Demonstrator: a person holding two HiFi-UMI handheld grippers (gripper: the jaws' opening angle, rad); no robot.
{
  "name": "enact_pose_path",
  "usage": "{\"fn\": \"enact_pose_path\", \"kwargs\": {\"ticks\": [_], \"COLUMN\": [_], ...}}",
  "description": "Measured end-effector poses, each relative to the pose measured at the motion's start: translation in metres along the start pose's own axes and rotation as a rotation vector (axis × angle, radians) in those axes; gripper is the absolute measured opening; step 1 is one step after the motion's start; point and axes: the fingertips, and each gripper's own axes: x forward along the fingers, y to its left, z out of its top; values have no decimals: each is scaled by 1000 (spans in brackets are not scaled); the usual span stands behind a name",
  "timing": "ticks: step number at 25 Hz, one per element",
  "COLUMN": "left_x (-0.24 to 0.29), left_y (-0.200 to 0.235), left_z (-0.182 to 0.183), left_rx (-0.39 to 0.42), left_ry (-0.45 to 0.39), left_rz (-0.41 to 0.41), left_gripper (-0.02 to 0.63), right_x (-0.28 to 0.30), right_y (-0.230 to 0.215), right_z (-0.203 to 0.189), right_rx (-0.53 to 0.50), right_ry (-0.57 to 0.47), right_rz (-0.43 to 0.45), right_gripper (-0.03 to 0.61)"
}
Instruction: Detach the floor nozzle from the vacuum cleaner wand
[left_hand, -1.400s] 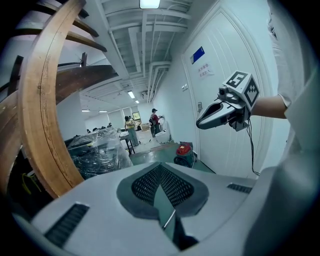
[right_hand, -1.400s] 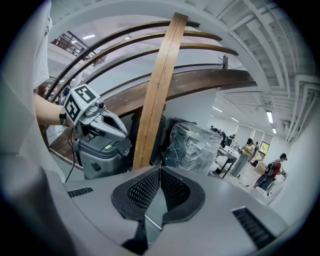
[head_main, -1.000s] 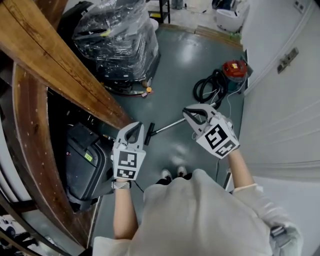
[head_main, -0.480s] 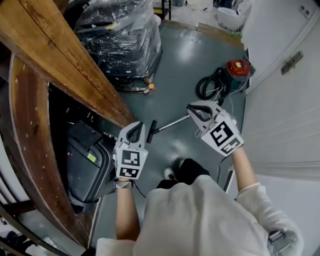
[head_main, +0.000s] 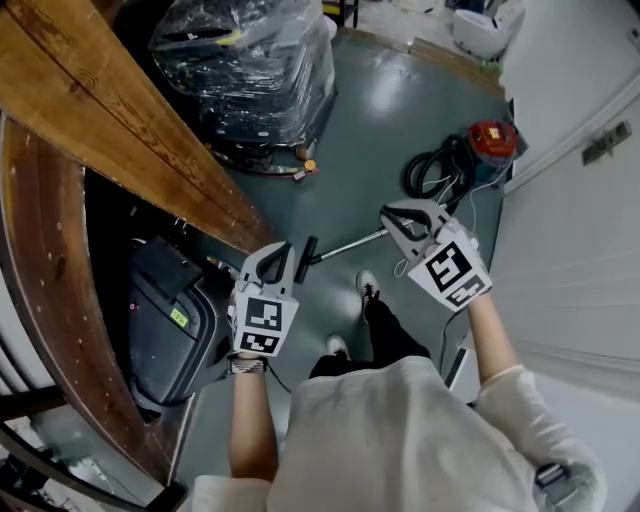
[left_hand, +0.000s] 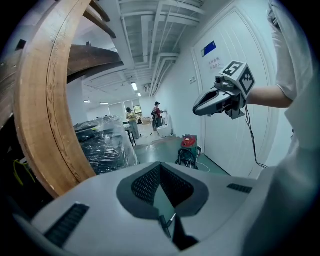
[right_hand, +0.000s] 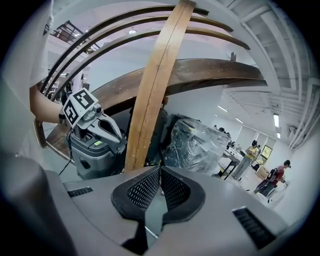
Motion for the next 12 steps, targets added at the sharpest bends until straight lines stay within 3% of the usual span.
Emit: {"fn": "enact_pose_path", "kwargs": {"ticks": [12], "left_x": [101], "left_y": [29], "left_z": [-55], "left_rx": [5], "left_ry": [37], "left_rz": [28], "left_gripper": [0], "right_x": [100], "right_y": [-29], "right_z": [-76], "right_rx": [-6], "right_ry": [-12], "right_rz": [76], "right_gripper": [31]}}
